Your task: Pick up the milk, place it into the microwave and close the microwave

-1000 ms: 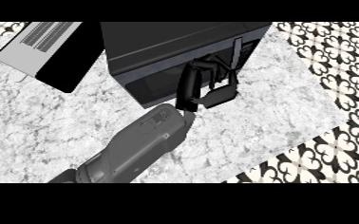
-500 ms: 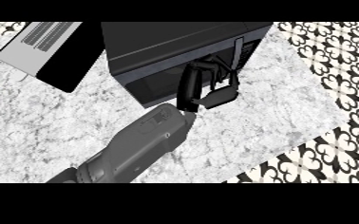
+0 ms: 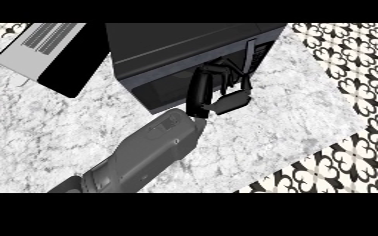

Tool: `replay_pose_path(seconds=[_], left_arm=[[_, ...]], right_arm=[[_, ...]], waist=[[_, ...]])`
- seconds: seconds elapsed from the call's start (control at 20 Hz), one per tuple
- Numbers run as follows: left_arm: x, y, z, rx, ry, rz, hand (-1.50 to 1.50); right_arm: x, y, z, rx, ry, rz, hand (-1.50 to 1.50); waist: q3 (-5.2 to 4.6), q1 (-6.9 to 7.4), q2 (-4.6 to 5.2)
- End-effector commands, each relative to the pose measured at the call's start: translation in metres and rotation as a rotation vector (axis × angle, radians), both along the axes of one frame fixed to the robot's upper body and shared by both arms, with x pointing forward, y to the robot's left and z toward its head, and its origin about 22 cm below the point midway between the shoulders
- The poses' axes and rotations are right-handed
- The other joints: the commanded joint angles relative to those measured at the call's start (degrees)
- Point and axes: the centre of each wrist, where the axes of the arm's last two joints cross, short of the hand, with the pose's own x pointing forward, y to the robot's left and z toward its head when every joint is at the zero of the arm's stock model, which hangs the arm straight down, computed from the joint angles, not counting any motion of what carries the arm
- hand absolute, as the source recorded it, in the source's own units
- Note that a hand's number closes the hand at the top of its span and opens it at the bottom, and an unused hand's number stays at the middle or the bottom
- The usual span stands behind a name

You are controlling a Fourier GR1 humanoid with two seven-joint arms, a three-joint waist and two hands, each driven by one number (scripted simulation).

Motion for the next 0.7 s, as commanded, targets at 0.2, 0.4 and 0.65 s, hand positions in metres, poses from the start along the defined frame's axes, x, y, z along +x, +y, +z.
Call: replay_pose_path(seconds=[0.2, 0.4, 0.65], left_arm=[[0.017, 0.005, 0.003, 0.007, 0.031, 0.032, 1.50], [0.019, 0.003, 0.006, 0.005, 0.025, 0.034, 1.50], [0.017, 0.001, 0.001, 0.056, -0.005, -0.010, 1.50]], right_arm=[[0.001, -0.002, 0.006, -0.003, 0.011, 0.033, -1.50], [0.002, -0.003, 0.013, -0.013, -0.006, 0.037, -1.50], [0.004, -0.003, 0.018, -0.013, -0.012, 0.071, -1.50]], waist=[[-0.07, -1.11, 0.87], [-0.05, -0.89, 0.75], [0.11, -0.90, 0.89]])
